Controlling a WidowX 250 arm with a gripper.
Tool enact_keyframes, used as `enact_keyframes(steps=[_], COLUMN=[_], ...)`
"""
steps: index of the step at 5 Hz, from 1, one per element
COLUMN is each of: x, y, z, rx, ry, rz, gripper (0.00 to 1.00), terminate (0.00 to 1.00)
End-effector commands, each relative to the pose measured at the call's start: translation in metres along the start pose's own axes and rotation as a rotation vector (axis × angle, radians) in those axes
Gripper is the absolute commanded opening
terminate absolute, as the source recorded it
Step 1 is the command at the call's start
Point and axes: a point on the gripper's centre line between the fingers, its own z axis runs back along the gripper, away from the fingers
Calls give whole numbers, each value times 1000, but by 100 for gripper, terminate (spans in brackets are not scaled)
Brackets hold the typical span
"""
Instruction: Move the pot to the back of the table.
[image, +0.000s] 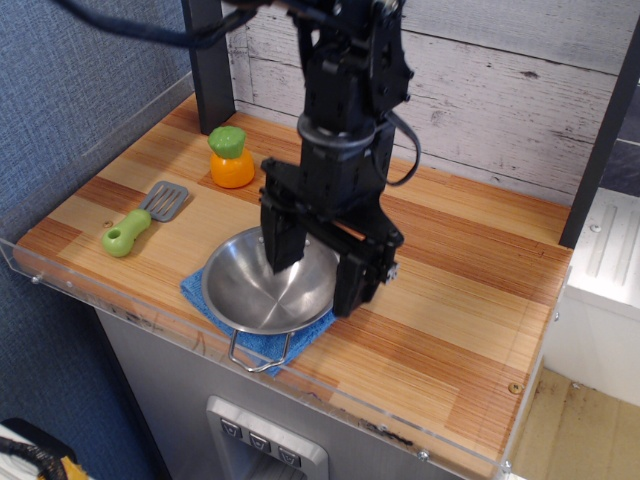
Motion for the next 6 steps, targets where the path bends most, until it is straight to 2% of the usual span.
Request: enact_keyframes(steps=[1, 4, 5, 6], x=[9, 14, 15, 12], y=[-4, -4, -11, -13], z=[-8, -38, -46, -40], rx=[9, 9, 12, 6], ry=[-48, -4, 18, 10], rz=[11, 21, 15, 6], gripper=[100, 100, 0, 0], terminate=[0, 0, 0, 0])
